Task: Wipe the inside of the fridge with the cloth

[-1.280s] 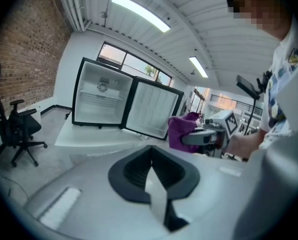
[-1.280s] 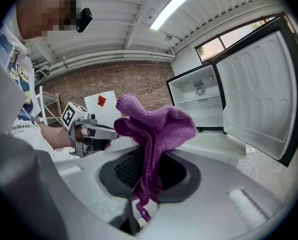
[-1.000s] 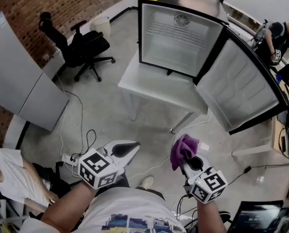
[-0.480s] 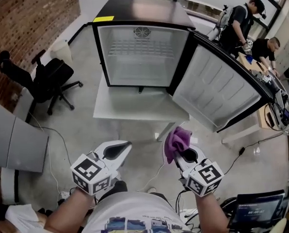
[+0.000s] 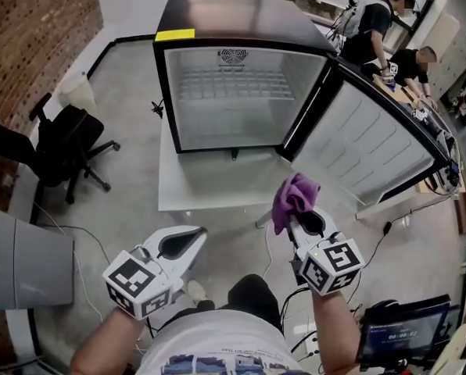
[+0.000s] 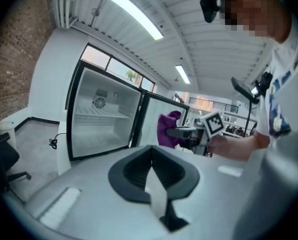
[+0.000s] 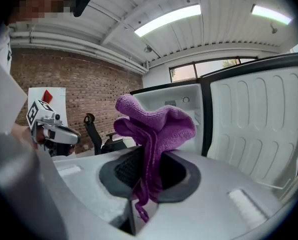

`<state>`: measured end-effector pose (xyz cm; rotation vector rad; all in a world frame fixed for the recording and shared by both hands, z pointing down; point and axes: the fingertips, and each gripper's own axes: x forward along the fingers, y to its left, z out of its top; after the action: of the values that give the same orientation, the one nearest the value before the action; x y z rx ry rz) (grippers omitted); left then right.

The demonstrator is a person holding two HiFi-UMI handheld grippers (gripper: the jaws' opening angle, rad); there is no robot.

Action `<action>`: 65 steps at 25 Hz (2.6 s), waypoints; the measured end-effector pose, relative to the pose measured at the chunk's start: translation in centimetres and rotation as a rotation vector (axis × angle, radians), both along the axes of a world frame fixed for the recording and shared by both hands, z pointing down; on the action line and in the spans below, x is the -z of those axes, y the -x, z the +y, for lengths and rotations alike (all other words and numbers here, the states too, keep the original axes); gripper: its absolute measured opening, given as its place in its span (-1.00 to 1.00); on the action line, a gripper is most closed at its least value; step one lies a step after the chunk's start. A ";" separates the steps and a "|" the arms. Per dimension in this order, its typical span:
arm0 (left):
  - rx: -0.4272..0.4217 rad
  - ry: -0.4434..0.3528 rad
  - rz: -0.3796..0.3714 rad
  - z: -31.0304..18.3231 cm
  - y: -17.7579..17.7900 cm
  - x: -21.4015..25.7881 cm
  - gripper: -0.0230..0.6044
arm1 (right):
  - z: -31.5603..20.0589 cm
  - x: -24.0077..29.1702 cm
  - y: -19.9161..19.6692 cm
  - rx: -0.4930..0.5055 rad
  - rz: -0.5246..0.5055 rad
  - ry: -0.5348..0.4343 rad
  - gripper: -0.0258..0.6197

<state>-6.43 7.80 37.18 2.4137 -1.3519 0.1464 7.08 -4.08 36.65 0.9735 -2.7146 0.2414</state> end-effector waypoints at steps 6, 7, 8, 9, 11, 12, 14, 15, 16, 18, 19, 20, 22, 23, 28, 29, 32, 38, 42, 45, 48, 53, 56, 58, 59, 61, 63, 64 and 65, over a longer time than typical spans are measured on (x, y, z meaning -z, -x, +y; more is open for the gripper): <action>0.024 0.008 0.041 -1.5 2.0 -0.5 -0.91 | -4.4 0.9 2.0 -0.062 0.004 -0.024 -0.70; 0.030 0.012 0.043 -1.8 2.2 -0.5 -0.91 | -5.3 1.2 2.2 -0.063 0.002 -0.027 -0.70; 0.036 0.014 0.041 -2.2 2.4 -0.4 -0.91 | -6.4 1.5 2.3 -0.064 0.000 -0.033 -0.70; 0.044 0.015 0.037 -2.7 2.6 -0.3 -0.91 | -7.6 1.9 2.5 -0.065 -0.004 -0.041 -0.71; 0.061 0.015 0.025 -3.8 3.2 -0.2 -0.91 | -10.0 2.6 2.8 -0.066 -0.015 -0.056 -0.71; 0.070 0.015 0.021 -4.4 3.5 -0.2 -0.91 | -11.1 2.8 3.1 -0.065 -0.021 -0.060 -0.70; 0.086 0.013 0.020 -5.6 3.9 0.0 -0.91 | -13.0 3.1 3.8 -0.055 -0.029 -0.062 -0.71; 0.091 0.011 0.022 -6.2 4.1 0.2 -0.91 | -13.7 3.2 4.2 -0.045 -0.031 -0.065 -0.71; 0.094 0.012 0.023 -6.7 4.3 0.3 -0.91 | -14.4 3.5 4.8 -0.033 -0.033 -0.068 -0.70; 0.099 0.016 0.019 -7.7 4.5 0.5 -0.91 | -15.7 3.8 5.9 -0.007 -0.035 -0.073 -0.71; 0.102 0.019 0.016 -8.2 4.6 0.5 -0.91 | -16.4 3.9 6.5 0.006 -0.037 -0.074 -0.71; 0.105 0.023 0.014 -8.7 4.7 0.6 -0.91 | -17.0 3.9 7.2 0.020 -0.039 -0.075 -0.71; 0.115 0.029 0.010 -9.4 5.0 0.5 -0.91 | -18.0 4.1 8.7 0.050 -0.042 -0.081 -0.70; 0.121 0.031 0.012 -9.7 5.1 0.4 -0.91 | -18.4 4.2 9.5 0.065 -0.042 -0.088 -0.71; 0.163 0.030 0.027 -11.1 5.7 0.3 -0.91 | -20.6 4.8 14.5 0.153 -0.049 -0.117 -0.71; 0.174 0.026 0.028 -11.4 6.0 0.5 -0.91 | -21.0 4.9 15.8 0.175 -0.049 -0.122 -0.71; 0.190 0.023 0.016 -11.8 6.6 0.9 -0.91 | -21.9 4.5 19.8 0.234 -0.053 -0.118 -0.71; 0.190 0.007 0.009 -12.4 6.5 1.7 -0.91 | -24.3 4.2 25.3 0.269 -0.030 -0.110 -0.70; 0.166 0.005 -0.005 -12.8 6.1 1.7 -0.91 | -25.6 3.8 28.2 0.277 0.009 -0.131 -0.70; 0.149 0.008 -0.019 -12.9 5.7 2.0 -0.91 | -26.3 3.9 30.3 0.287 0.032 -0.144 -0.71; 0.146 0.014 -0.030 -12.5 5.7 2.1 -0.91 | -26.7 4.0 32.2 0.301 0.051 -0.149 -0.70; 0.169 0.023 -0.038 -11.9 6.6 2.0 -0.91 | -27.1 3.2 34.9 0.330 0.078 -0.158 -0.71; 0.184 0.027 -0.042 -11.5 6.9 1.8 -0.91 | -27.5 2.3 35.8 0.343 0.092 -0.146 -0.71; 0.202 0.028 -0.043 -11.1 7.4 1.7 -0.91 | -27.5 2.0 36.3 0.357 0.095 -0.138 -0.71; 0.210 0.029 -0.042 -11.0 7.6 1.7 -0.91 | -27.3 2.0 36.5 0.365 0.093 -0.135 -0.71; 0.217 0.032 -0.042 -10.8 8.1 1.7 -0.91 | -27.2 1.9 36.9 0.380 0.086 -0.133 -0.71; 0.221 0.032 -0.039 -10.8 8.4 1.6 -0.91 | -27.0 1.9 37.0 0.390 0.078 -0.128 -0.71; 0.222 0.032 -0.038 -10.7 8.4 1.6 -0.91 | -26.9 1.8 37.0 0.396 0.073 -0.126 -0.71; 0.222 0.033 -0.038 -10.7 8.3 1.5 -0.91 | -26.6 1.7 37.1 0.404 0.067 -0.124 -0.71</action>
<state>-14.75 -2.87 35.69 2.2254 -1.6095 0.1552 -30.00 -30.70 34.92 0.4318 -2.8118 -0.0352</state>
